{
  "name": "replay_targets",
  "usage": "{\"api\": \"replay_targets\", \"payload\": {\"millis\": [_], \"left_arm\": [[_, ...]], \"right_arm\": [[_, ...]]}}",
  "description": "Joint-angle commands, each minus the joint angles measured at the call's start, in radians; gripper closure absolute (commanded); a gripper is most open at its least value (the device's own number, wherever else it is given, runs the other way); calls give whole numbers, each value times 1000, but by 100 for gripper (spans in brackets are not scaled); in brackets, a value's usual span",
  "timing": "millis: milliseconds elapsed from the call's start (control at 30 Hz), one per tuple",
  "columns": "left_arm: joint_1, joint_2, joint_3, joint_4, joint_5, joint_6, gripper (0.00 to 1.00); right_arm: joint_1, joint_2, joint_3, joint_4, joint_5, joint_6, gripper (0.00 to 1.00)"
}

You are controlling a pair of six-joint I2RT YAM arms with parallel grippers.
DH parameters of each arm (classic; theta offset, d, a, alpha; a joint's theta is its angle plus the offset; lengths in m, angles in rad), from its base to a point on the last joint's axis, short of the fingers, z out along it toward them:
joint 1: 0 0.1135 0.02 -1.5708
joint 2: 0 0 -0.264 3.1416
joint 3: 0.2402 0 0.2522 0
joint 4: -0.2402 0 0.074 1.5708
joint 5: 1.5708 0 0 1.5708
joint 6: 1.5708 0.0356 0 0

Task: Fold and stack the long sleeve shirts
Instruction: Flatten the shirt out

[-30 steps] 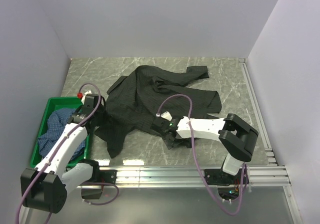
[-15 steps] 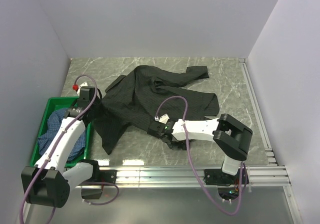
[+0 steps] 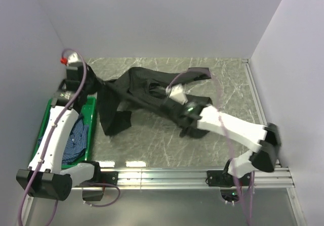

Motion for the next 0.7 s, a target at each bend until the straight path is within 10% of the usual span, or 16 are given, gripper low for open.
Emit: {"api": "replay_targets", "payload": {"millis": [0, 400, 667], "left_arm": [[7, 16, 235, 81, 36, 11, 100], [7, 162, 857, 156, 94, 41, 100], [7, 124, 842, 282, 119, 38, 100]], "right_arm": [[-79, -171, 191, -161, 199, -62, 100], [-229, -322, 732, 14, 219, -562, 100], [-231, -412, 696, 236, 105, -708, 100]]}}
